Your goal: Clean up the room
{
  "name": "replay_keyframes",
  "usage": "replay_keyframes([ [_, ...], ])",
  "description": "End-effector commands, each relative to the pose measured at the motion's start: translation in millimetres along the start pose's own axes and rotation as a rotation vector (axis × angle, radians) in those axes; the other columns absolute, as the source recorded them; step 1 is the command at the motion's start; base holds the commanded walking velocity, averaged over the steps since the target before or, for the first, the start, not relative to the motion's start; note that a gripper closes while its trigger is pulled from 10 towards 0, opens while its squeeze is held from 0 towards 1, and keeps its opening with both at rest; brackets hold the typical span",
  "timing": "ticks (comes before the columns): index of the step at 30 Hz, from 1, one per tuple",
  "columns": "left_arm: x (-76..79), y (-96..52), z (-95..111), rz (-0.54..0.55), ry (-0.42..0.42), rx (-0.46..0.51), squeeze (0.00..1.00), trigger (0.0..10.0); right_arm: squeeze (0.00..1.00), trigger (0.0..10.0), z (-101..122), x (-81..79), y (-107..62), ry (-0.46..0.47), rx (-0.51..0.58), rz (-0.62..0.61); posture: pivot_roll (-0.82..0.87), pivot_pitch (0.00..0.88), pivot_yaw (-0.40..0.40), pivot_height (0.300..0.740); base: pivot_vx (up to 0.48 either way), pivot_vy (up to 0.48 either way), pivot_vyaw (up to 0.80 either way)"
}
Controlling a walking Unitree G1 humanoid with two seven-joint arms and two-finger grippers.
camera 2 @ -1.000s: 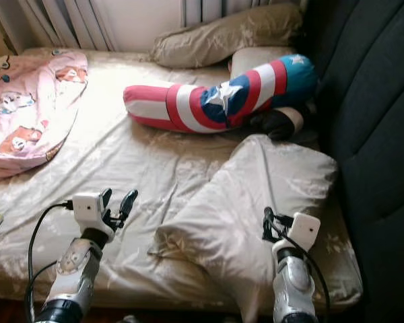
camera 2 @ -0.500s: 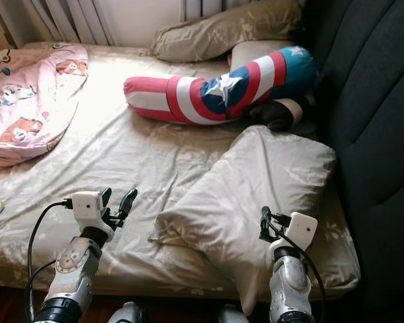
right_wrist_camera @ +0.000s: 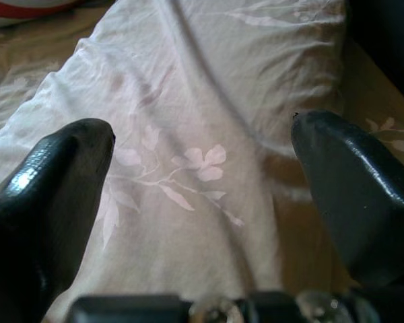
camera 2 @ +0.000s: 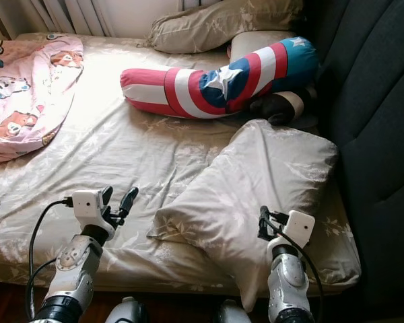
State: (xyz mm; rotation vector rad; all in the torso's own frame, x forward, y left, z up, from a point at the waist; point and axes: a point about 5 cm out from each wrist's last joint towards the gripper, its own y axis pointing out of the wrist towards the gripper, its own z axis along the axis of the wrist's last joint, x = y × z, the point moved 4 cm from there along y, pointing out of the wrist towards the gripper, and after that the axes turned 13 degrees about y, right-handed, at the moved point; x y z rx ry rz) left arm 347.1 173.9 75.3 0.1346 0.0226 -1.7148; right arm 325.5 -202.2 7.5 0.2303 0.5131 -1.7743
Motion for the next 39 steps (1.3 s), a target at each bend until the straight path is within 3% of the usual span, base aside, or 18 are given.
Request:
replay_keyframes([
  [1,1.3,-1.1,-1.7,-0.009,-0.003,-0.012,0.0,10.0,0.0,10.0,-4.1,5.1,-2.6,0.006,-0.009,-0.017,-0.03,0.184,-0.034,0.646,0.0,0.0,0.0],
  [22,2.3,-1.6,-2.7,-0.013,0.006,-0.021,0.0,10.0,0.0,10.0,-7.9,4.4,-2.2,0.03,-0.035,-0.017,-0.02,0.184,-0.036,0.646,0.0,0.0,0.0],
  [28,1.5,-1.8,-2.7,-0.011,0.012,-0.023,0.0,10.0,0.0,10.0,-7.3,4.3,-2.3,0.029,-0.028,-0.015,-0.02,0.185,-0.035,0.646,0.0,0.0,-0.65],
  [39,1.5,-2.1,-3.0,-0.013,0.014,-0.024,0.0,10.0,0.0,10.0,-7.6,1.3,-2.3,0.028,-0.028,0.002,-0.02,0.187,-0.035,0.646,0.259,0.0,0.0],
])
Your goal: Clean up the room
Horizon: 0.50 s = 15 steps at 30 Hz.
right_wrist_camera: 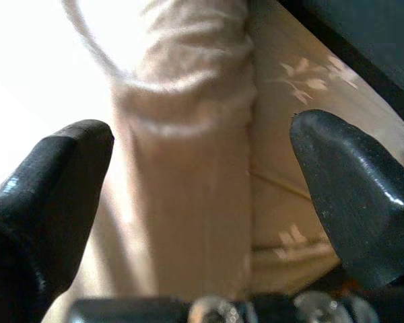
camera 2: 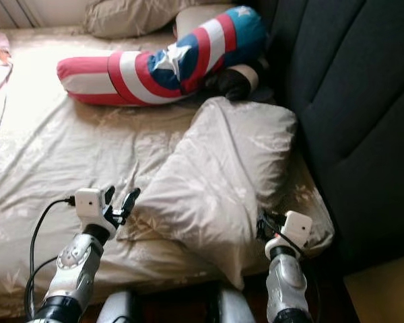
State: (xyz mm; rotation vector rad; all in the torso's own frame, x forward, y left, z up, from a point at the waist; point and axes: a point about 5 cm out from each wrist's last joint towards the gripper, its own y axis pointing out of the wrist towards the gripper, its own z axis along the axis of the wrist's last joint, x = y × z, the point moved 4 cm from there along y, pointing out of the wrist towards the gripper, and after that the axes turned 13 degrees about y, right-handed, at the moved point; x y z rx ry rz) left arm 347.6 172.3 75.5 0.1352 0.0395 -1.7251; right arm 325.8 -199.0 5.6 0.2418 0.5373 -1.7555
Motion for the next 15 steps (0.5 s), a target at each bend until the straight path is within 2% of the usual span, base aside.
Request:
replay_keyframes([
  [1,0.0,-2.7,-3.1,-0.001,0.004,-0.013,0.0,10.0,0.0,10.0,-5.0,2.6,-2.3,0.008,-0.019,-0.005,-0.02,0.187,-0.035,0.646,0.266,0.0,0.0],
  [5,0.5,-2.4,-2.6,-0.001,0.003,-0.012,0.0,10.0,0.0,10.0,-9.1,-2.6,-2.5,0.009,-0.043,0.029,-0.02,0.187,-0.035,0.646,0.265,0.0,0.0],
  [15,0.8,-2.6,-2.3,-0.002,-0.001,-0.009,0.0,10.0,0.0,10.0,-12.0,-5.5,-3.0,0.017,-0.056,0.041,-0.02,0.192,-0.037,0.646,0.0,0.0,0.0],
])
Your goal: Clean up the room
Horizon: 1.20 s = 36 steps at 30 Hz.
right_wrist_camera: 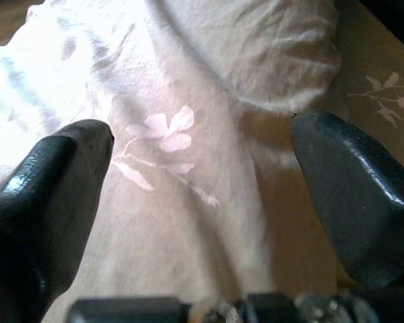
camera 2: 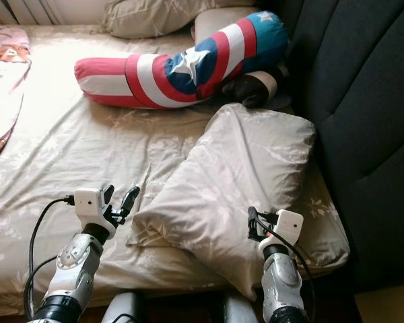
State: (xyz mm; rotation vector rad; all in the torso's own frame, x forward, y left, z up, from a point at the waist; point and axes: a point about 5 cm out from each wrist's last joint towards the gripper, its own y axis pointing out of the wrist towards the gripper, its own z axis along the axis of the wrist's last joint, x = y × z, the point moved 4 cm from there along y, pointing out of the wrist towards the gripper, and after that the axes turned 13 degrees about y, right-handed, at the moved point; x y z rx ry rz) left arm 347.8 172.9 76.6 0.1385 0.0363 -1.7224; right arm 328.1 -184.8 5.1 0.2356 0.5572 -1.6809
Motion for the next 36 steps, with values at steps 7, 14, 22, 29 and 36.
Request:
replay_keyframes([
  [7,2.0,-2.6,-3,-0.008,-0.003,-0.011,0.0,10.0,1.0,10.0,-9,3.2,-2.2,0.062,-0.053,0.005,-0.02,0.196,-0.033,0.646,0.0,0.0,0.0],
  [14,-0.4,-2.5,-1,-0.008,0.007,-0.008,0.0,10.0,1.0,10.0,-12,6.6,5.8,0.159,-0.123,-0.049,-0.01,0.204,-0.023,0.646,0.0,0.0,0.0],
  [22,-1.8,-3.5,0,-0.014,0.015,-0.009,0.0,10.0,0.91,10.0,-18,-1.2,10.7,0.203,-0.198,-0.037,0.0,0.213,-0.011,0.646,0.0,0.0,0.0],
  [29,-1.1,-4.0,1,-0.025,0.018,-0.01,0.0,10.0,0.0,10.0,-28,1.1,8.1,0.176,-0.277,-0.042,0.0,0.225,0.0,0.646,0.0,0.0,0.0],
  [36,-1.6,-5.6,2,-0.031,0.024,-0.013,0.0,10.0,0.0,10.0,-40,4.3,2.1,0.177,-0.348,-0.043,0.01,0.236,0.007,0.646,0.0,0.0,0.0],
])
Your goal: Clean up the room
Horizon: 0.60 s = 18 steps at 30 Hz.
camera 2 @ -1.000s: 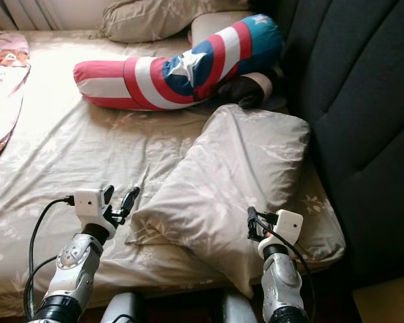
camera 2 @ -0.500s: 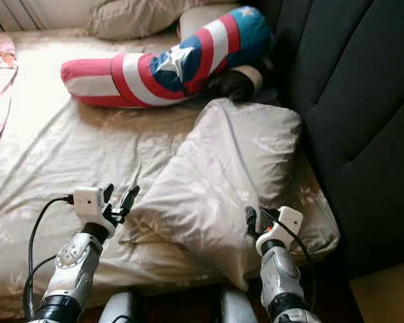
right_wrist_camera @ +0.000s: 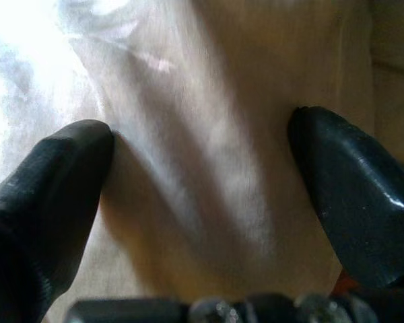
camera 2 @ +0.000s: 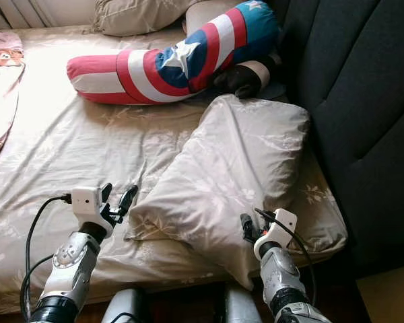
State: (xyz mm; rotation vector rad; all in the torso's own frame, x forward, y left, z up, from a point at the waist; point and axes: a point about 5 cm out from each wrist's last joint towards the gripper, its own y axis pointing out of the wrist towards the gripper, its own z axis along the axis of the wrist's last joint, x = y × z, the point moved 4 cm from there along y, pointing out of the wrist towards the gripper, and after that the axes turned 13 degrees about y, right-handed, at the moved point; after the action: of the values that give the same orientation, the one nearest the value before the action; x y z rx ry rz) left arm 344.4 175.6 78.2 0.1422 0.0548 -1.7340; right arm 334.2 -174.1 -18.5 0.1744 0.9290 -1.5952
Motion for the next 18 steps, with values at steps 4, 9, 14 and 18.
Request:
replay_keyframes([
  [4,-0.3,-4.2,0,-0.021,0.014,-0.006,0.0,10.0,0.0,10.0,-30,11.9,-6.3,0.007,-0.129,-0.039,0.02,0.246,0.014,0.646,0.0,0.0,0.0],
  [9,-1.5,-6.9,0,-0.024,0.02,-0.011,0.0,10.0,0.0,10.0,-45,12.9,-9.8,0.003,-0.185,-0.038,0.03,0.254,0.022,0.646,0.0,0.0,0.0],
  [14,-2.1,-9.3,0,-0.029,0.024,-0.017,0.0,10.0,0.0,10.0,-59,14.9,-13.9,0.004,-0.241,-0.044,0.04,0.259,0.029,0.646,0.0,0.0,0.0],
  [18,-2.8,-11.3,-1,-0.032,0.029,-0.023,0.0,10.0,0.0,5.1,-64,16.7,-15.5,0.004,-0.252,-0.054,0.05,0.263,0.034,0.646,0.0,0.0,0.0],
])
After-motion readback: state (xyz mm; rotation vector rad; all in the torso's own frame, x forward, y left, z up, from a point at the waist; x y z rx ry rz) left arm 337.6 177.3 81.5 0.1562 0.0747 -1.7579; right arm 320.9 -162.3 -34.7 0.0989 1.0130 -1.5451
